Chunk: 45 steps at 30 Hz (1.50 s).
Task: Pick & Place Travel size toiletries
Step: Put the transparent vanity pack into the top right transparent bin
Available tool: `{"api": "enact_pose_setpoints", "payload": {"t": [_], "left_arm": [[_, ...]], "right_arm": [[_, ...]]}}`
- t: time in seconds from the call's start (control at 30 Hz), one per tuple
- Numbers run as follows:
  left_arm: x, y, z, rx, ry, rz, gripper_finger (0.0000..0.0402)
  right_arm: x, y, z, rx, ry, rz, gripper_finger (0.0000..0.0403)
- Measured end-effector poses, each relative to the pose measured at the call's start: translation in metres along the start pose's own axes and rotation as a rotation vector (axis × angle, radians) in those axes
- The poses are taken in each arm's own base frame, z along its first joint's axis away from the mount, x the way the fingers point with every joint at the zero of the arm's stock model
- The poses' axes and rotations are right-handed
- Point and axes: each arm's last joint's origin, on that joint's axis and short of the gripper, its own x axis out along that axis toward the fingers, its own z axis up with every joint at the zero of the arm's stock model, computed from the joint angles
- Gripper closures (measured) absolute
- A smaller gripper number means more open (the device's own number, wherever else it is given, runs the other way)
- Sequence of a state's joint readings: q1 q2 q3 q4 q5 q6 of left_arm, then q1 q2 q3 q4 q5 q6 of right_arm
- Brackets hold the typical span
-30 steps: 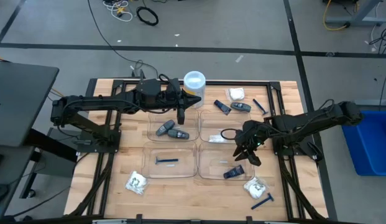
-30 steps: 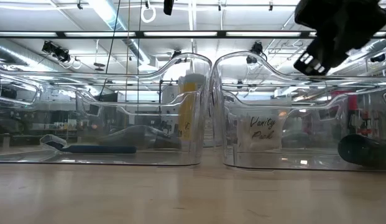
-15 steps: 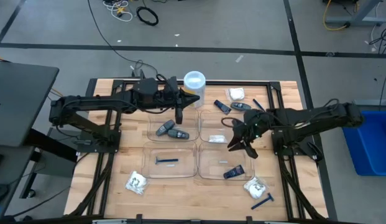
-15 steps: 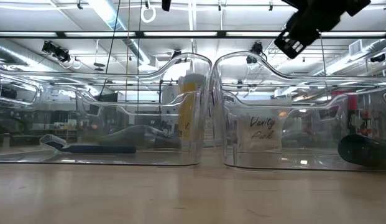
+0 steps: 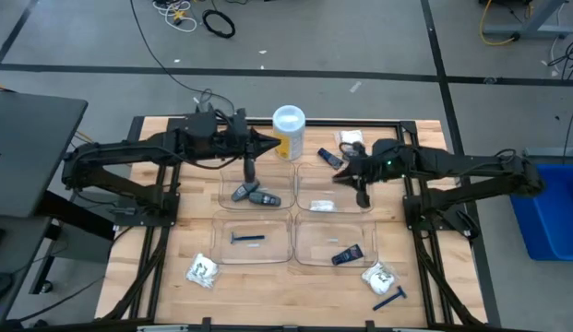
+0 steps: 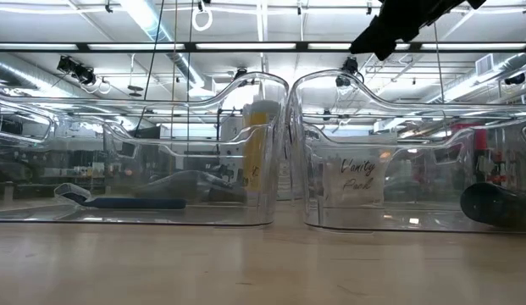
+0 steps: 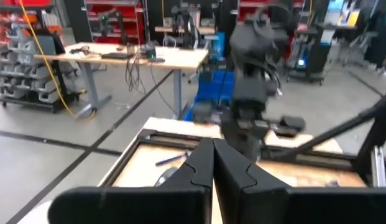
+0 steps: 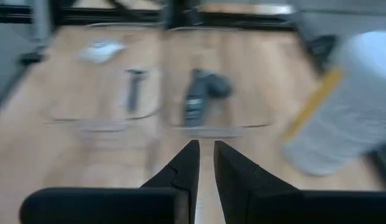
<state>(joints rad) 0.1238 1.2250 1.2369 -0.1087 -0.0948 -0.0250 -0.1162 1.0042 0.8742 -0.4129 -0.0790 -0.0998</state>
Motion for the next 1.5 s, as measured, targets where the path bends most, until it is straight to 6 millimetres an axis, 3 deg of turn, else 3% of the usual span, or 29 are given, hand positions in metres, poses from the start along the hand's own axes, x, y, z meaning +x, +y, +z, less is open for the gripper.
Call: {"api": "enact_pose_setpoints", "payload": {"t": [0.13, 0.43, 0.8, 1.37, 1.5], "left_arm": [[-0.012, 0.001, -0.003, 0.007, 0.073, 0.002, 0.0387], [-0.038, -0.007, -0.015, -0.034, 0.268, -0.032, 0.0392], [-0.066, -0.048, -0.044, -0.084, 0.606, -0.113, 0.0394], [-0.103, -0.095, -0.061, -0.085, 0.765, -0.184, 0.0383], [-0.104, -0.101, -0.077, -0.083, 0.802, -0.169, 0.0374]], "right_arm": [[-0.005, -0.007, 0.002, -0.004, -0.025, -0.101, 0.0349], [-0.005, -0.009, 0.003, 0.028, -0.034, -0.115, 0.0352], [-0.005, -0.009, 0.003, 0.078, -0.043, -0.115, 0.0354], [-0.005, -0.009, 0.003, 0.078, -0.045, -0.114, 0.0353], [-0.005, -0.009, 0.003, 0.078, -0.045, -0.114, 0.0355]]}}
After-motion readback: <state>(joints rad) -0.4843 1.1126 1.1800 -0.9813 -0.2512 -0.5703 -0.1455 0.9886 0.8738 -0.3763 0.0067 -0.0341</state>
